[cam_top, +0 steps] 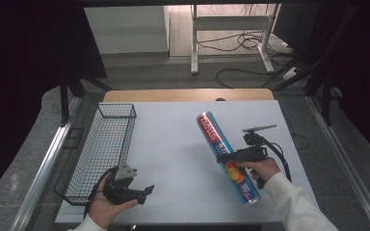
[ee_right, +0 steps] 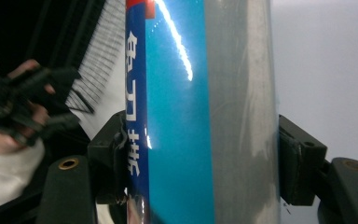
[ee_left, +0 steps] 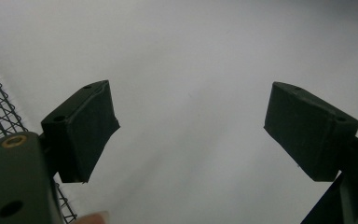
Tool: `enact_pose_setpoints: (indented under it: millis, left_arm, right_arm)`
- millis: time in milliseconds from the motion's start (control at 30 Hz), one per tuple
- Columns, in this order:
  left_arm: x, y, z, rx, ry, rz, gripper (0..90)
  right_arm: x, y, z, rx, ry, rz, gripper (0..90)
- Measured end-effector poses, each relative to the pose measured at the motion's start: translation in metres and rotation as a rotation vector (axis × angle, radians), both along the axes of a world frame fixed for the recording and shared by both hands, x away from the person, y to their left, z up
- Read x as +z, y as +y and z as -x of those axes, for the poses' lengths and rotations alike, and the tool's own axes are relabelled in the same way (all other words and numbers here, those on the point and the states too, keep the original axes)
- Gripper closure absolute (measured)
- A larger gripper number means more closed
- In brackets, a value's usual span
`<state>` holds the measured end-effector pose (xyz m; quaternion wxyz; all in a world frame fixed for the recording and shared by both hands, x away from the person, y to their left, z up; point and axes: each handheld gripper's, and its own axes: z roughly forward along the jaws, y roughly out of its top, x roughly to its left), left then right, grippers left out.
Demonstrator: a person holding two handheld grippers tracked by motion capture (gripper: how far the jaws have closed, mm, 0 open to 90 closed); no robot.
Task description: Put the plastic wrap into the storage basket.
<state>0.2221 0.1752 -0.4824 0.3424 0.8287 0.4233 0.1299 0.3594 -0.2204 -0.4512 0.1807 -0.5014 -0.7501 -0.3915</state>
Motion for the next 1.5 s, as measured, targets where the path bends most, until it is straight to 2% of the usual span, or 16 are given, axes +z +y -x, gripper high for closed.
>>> enact_pose_setpoints:
  millis: [200,267,300,433,600,700,733,1033,1500]
  left_arm:
    - [0.0,0.0,0.0,0.002,0.001,0.0,16.3]
    - [-0.001,0.001,-0.001,0.002,0.002,0.0,16.3]
    - [-0.001,0.001,-0.001,0.002,0.002,-0.001,16.3]
    - [-0.001,0.001,-0.001,0.001,0.003,-0.004,16.4]
    - [-0.001,0.001,-0.001,0.0,0.003,-0.005,16.4]
    - [-0.001,0.001,-0.001,-0.001,0.003,-0.006,16.4]
    - [-0.001,0.001,-0.001,-0.002,0.004,-0.006,16.4]
    - [-0.001,0.002,-0.002,-0.001,0.004,-0.004,16.5]
    - [-0.002,0.003,-0.003,-0.001,0.007,-0.008,16.5]
  right_arm:
    - [-0.007,0.014,-0.003,-0.036,0.023,-0.08,32.0]
    - [-0.008,0.016,-0.003,-0.043,0.025,-0.092,32.0]
    - [-0.009,0.019,-0.004,-0.05,0.039,-0.112,32.0]
    - [-0.01,0.027,-0.005,-0.064,0.039,-0.131,32.0]
    - [-0.013,0.041,-0.006,-0.121,0.04,-0.189,32.0]
    - [-0.014,0.045,-0.007,-0.142,0.042,-0.208,32.0]
    - [-0.016,0.051,-0.008,-0.166,0.043,-0.226,32.0]
    - [-0.023,0.068,-0.013,-0.178,0.038,-0.249,32.0]
    - [-0.026,0.084,-0.015,-0.272,0.012,-0.312,32.0]
